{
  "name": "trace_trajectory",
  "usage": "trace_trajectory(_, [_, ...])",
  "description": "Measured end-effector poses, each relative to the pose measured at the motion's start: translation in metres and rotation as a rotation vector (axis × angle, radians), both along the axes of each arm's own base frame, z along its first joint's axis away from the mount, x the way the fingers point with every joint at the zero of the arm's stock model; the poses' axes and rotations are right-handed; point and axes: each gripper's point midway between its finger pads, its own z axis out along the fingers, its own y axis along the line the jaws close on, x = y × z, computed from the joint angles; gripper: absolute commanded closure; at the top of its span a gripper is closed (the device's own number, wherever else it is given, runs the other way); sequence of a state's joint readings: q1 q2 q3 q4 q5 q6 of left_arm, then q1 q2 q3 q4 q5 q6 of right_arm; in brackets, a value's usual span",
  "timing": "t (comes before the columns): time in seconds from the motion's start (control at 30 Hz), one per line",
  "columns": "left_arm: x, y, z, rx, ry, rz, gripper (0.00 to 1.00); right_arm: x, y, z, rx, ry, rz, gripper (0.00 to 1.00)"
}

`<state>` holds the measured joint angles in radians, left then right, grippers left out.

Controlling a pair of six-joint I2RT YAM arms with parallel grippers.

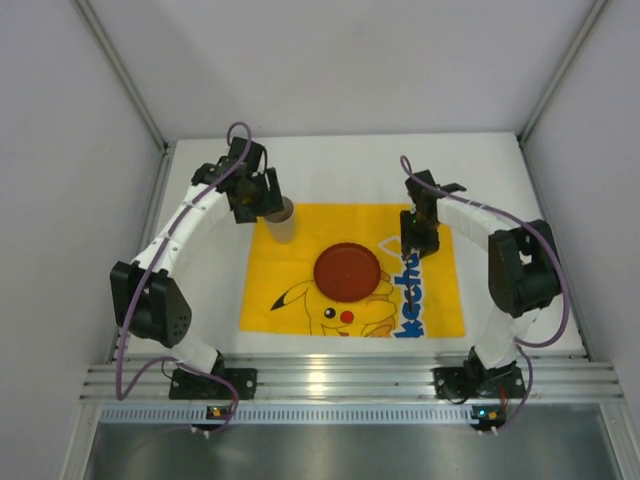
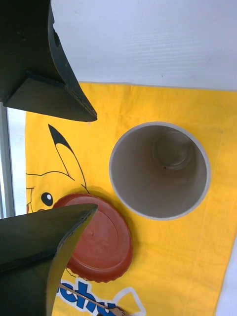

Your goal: Set the dinner table for one person

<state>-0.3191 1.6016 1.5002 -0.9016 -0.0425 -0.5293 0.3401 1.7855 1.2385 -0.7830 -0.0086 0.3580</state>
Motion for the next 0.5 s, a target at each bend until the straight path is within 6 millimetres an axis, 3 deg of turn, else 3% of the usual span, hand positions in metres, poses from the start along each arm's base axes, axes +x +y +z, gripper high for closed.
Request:
trace_trajectory(0.13, [0.003,-0.006,0.002,-0.003,-0.006,-0.011,0.28,0.008,-0.018,0.018,-0.042,-0.048,-0.028,0.52])
trace_trajectory(0.2, [0.004,-0.01,0.0,-0.003,-0.003,-0.02,0.28,0.011,-0.039,0.034,-0.047,-0.085,-0.079,0.54])
trace_trajectory(0.3, [0.003,-0.016,-0.007,-0.003,0.018,-0.034,0.29,0.017,-0.095,0.059,-0.073,-0.155,-0.235,0.55])
trace_trajectory(0.33, [0.003,-0.018,-0.01,-0.005,0.026,-0.039,0.29,0.014,-0.124,0.065,-0.1,-0.171,-0.312,0.56])
trace_trajectory(0.43, [0.004,-0.026,-0.02,-0.017,0.051,-0.059,0.29,-0.008,-0.183,0.064,-0.171,-0.152,-0.481,0.57])
trace_trajectory(0.5, [0.005,-0.03,-0.028,-0.024,0.07,-0.071,0.29,-0.03,-0.21,0.055,-0.207,-0.107,-0.575,0.57])
